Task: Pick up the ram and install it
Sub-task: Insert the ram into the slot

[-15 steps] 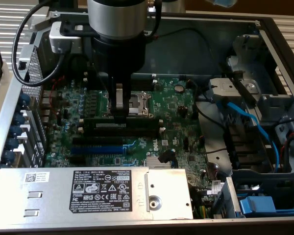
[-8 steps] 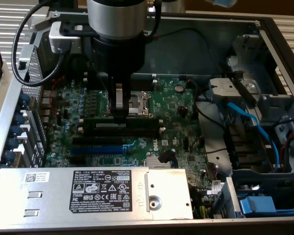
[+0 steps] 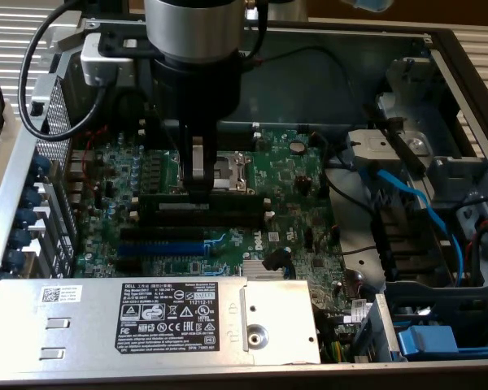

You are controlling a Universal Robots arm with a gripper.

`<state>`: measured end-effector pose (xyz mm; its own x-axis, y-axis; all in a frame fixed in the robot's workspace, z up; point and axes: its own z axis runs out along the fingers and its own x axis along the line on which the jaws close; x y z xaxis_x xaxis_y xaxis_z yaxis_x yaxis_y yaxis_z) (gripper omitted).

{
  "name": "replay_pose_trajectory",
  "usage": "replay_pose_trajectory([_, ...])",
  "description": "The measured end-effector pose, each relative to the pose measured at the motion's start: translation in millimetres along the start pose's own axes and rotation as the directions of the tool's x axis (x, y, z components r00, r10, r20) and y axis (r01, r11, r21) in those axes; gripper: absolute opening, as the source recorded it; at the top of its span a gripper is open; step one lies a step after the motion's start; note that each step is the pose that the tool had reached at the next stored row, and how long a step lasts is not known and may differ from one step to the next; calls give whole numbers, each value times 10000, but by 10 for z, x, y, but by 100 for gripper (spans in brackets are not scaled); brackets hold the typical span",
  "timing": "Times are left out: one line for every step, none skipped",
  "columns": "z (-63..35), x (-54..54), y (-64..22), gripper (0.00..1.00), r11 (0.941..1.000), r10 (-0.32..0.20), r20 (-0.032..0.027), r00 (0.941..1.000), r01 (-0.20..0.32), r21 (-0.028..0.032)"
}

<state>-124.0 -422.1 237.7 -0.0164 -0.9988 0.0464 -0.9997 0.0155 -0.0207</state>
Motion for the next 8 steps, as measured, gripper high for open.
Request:
replay_pose_trajectory([0, 0, 0, 12, 10000, -1, 1, 10000, 1, 1])
replay_pose_trajectory([0, 0, -1, 12, 10000, -1, 2, 10000, 1, 1])
replay_pose_trajectory([0, 0, -1, 12, 10000, 1, 1, 10000, -1, 0])
replay_pose_trajectory([-1, 1, 0, 12, 10000, 5, 0, 10000, -5, -1])
replay_pose_trajectory([-2, 3, 0, 12, 10000, 10, -2, 10000, -10, -2])
replay_pose_trajectory([-2, 5, 0, 12, 10000, 14, -2, 10000, -14, -2])
replay_pose_trajectory([-1, 6, 0, 12, 10000, 23, -1, 10000, -23, -2])
replay_pose_trajectory([-1, 6, 0, 12, 10000, 28, -1, 10000, -28, -2])
